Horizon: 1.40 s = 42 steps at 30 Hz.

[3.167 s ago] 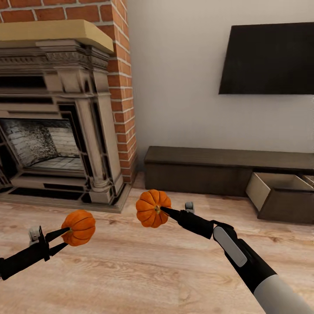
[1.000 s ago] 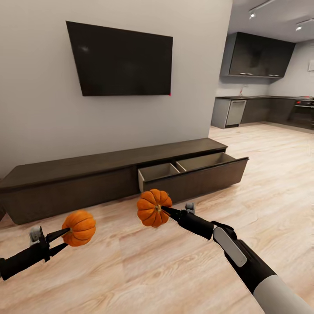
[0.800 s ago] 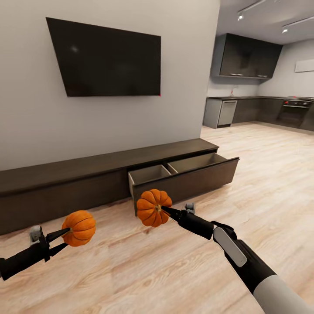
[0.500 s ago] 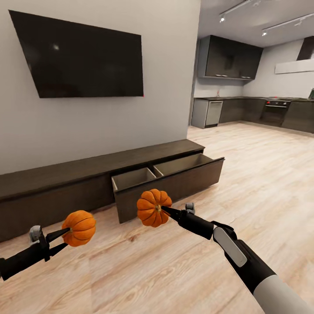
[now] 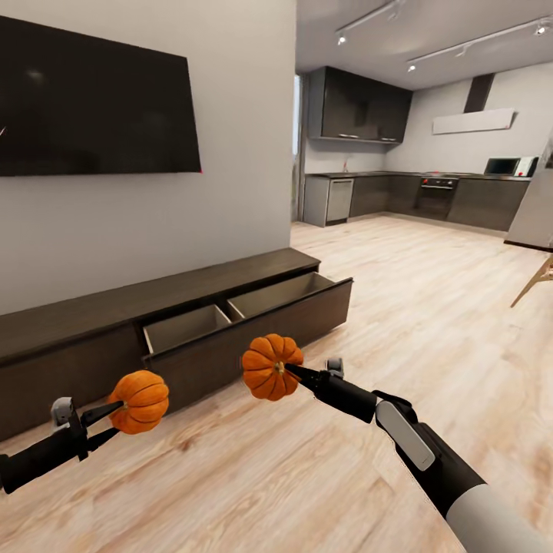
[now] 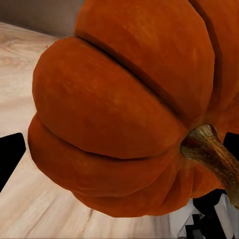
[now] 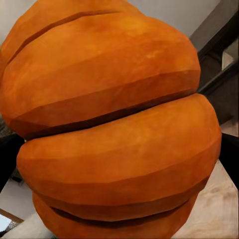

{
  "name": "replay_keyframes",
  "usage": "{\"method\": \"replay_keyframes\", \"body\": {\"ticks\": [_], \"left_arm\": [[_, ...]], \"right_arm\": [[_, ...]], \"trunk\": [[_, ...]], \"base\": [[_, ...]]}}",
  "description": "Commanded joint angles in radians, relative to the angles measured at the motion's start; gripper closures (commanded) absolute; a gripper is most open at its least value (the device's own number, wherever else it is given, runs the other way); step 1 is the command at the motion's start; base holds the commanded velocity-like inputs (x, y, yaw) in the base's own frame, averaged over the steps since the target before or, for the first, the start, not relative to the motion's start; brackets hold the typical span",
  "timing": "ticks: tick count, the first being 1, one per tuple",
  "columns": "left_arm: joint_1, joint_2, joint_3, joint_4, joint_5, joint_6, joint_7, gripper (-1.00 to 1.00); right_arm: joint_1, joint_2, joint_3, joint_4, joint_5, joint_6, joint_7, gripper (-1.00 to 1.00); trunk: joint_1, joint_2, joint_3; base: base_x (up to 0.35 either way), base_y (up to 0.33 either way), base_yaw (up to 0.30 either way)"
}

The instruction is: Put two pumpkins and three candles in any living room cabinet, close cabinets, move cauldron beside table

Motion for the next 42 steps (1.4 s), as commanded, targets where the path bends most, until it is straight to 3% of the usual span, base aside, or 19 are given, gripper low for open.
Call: {"method": "replay_keyframes", "body": {"ticks": [1,20,31,42], "left_arm": [[0.0,0.0,0.002,-0.001,0.01,0.011,-0.001,1.0],[0.0,-0.001,0.001,-0.001,0.01,0.012,0.001,1.0],[0.0,-0.001,0.004,0.001,0.022,0.018,-0.009,1.0],[0.0,0.0,0.003,-0.002,0.023,0.022,-0.011,1.0]], "right_arm": [[-0.001,-0.001,0.002,0.0,-0.018,0.009,-0.001,1.0],[-0.001,-0.001,0.002,0.005,-0.02,0.009,-0.003,1.0],[-0.001,-0.003,0.002,0.005,-0.02,0.009,-0.003,1.0],[-0.001,-0.001,0.002,0.004,-0.019,0.008,-0.003,1.0]], "trunk": [[0.0,0.0,0.0],[0.0,0.0,0.008],[0.0,0.0,0.012],[-0.005,0.002,0.058]], "base": [[0.145,-0.19,-0.242],[0.136,-0.267,-0.243],[0.046,-0.033,-0.243],[0.0,0.0,-0.192]]}}
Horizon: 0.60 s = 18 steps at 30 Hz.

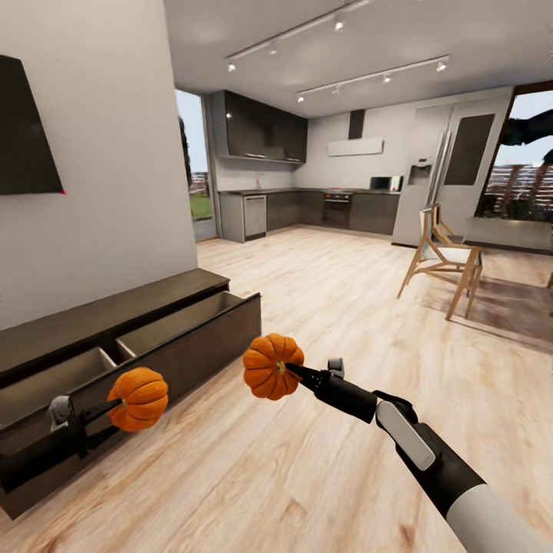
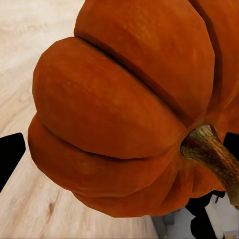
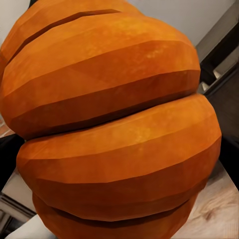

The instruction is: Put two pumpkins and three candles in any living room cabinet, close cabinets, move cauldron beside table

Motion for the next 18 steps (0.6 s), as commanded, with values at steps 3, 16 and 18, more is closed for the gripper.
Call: {"method": "replay_keyframes", "body": {"ticks": [3,16,18], "left_arm": [[0.0,0.0,-0.002,0.0,0.002,0.006,-0.001,1.0],[0.0,0.0,-0.004,0.001,0.002,0.006,-0.001,1.0],[0.0,0.0,-0.004,0.001,0.002,0.006,-0.001,1.0]], "right_arm": [[-0.001,-0.001,0.002,0.0,-0.009,0.006,-0.002,1.0],[-0.001,0.004,-0.003,0.001,-0.01,0.055,-0.035,1.0],[-0.001,0.004,-0.003,0.002,-0.01,0.058,-0.055,1.0]], "trunk": [[-0.002,0.0,0.011],[-0.025,0.038,0.051],[-0.032,0.052,0.054]], "base": [[0.0,0.0,-0.017],[0.0,0.0,0.052],[0.0,0.0,0.1]]}}
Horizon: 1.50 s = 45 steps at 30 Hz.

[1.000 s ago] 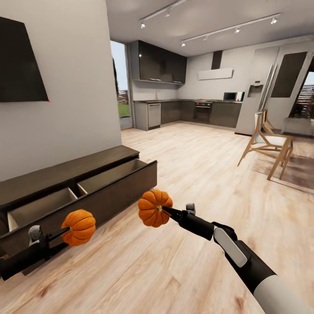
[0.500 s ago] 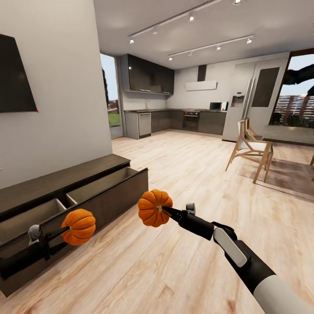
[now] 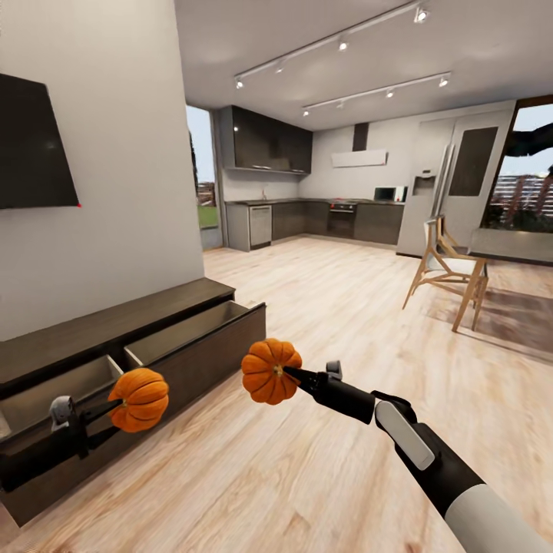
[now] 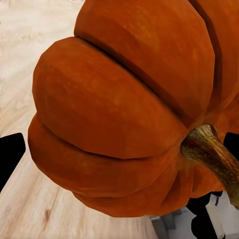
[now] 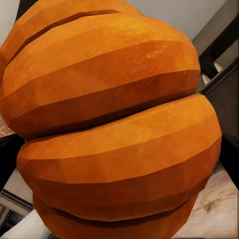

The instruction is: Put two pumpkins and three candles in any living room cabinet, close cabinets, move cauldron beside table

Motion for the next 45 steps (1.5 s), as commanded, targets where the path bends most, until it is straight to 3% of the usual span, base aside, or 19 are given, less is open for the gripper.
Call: {"method": "replay_keyframes", "body": {"ticks": [1,20,29,45], "left_arm": [[-0.001,0.0,0.0,0.0,0.002,0.006,-0.002,1.0],[-0.001,0.0,-0.001,0.0,0.002,0.008,-0.002,1.0],[-0.001,0.0,0.0,0.0,0.001,0.008,-0.002,1.0],[-0.001,-0.001,0.002,0.0,-0.005,0.008,-0.002,1.0]], "right_arm": [[-0.001,-0.001,0.002,0.0,-0.011,0.008,-0.009,1.0],[-0.001,-0.001,0.001,0.036,-0.026,0.007,-0.012,1.0],[-0.001,-0.001,-0.07,0.036,-0.027,0.007,-0.013,1.0],[-0.001,-0.003,-0.072,0.036,-0.025,-0.005,-0.011,1.0]], "trunk": [[-0.004,0.007,0.001],[-0.077,0.14,0.03],[-0.112,0.203,0.043],[-0.173,0.315,0.067]], "base": [[0.0,0.0,0.094],[0.0,0.0,0.072],[0.0,0.0,0.001],[0.0,0.0,0.0]]}}
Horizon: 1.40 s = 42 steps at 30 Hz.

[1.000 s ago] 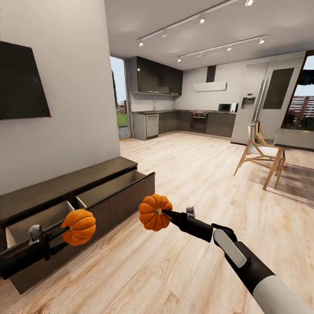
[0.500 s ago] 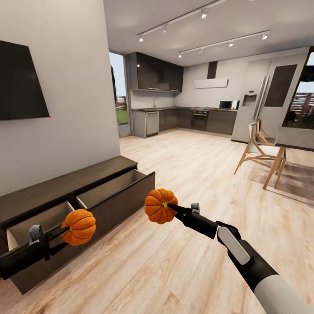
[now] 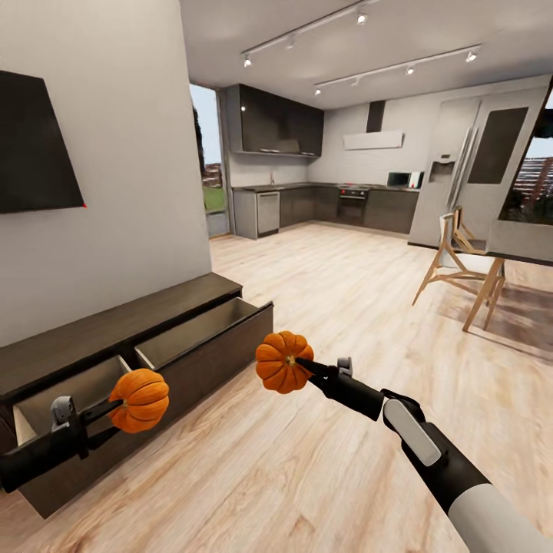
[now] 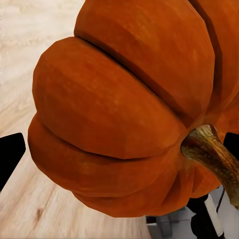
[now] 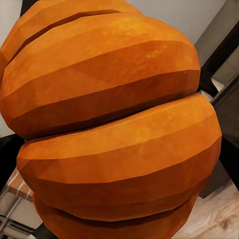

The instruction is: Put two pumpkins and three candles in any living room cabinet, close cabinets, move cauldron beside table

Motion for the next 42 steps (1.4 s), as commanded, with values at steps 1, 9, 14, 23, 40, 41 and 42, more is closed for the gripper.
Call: {"method": "replay_keyframes", "body": {"ticks": [1,9,14,23,40,41,42], "left_arm": [[-0.001,0.001,-0.001,0.0,0.002,0.006,-0.002,1.0],[-0.001,0.0,0.0,0.0,0.001,0.006,0.0,1.0],[-0.001,0.0,-0.001,0.0,0.001,0.006,0.0,1.0],[-0.001,0.0,0.0,0.0,0.001,0.006,0.0,1.0],[-0.001,0.0,0.001,0.0,0.001,0.006,-0.002,1.0],[-0.001,0.0,0.002,-0.002,0.004,0.006,-0.003,1.0],[-0.001,0.0,0.002,-0.003,0.006,0.006,-0.005,1.0]], "right_arm": [[-0.001,-0.001,0.002,0.0,-0.009,0.005,-0.001,1.0],[-0.001,-0.003,0.003,0.0,-0.008,0.001,0.001,1.0],[-0.001,-0.006,0.004,0.0,-0.007,-0.019,0.012,1.0],[-0.001,-0.005,0.005,0.017,-0.008,-0.043,0.013,1.0],[-0.001,-0.005,0.003,0.015,-0.007,-0.029,0.0,1.0],[-0.001,-0.005,0.004,0.016,-0.007,-0.031,0.004,1.0],[-0.001,-0.005,0.004,0.016,-0.007,-0.033,0.006,1.0]], "trunk": [[-0.004,0.007,0.001],[-0.035,0.063,0.013],[-0.054,0.098,0.026],[-0.088,0.161,0.054],[-0.146,0.266,0.101],[-0.146,0.266,0.101],[-0.146,0.266,0.101]], "base": [[0.0,0.0,0.0],[0.0,0.0,0.0],[0.0,0.0,0.0],[0.0,0.0,0.0],[0.0,0.0,0.0],[0.0,0.0,0.0],[0.0,0.0,0.0]]}}
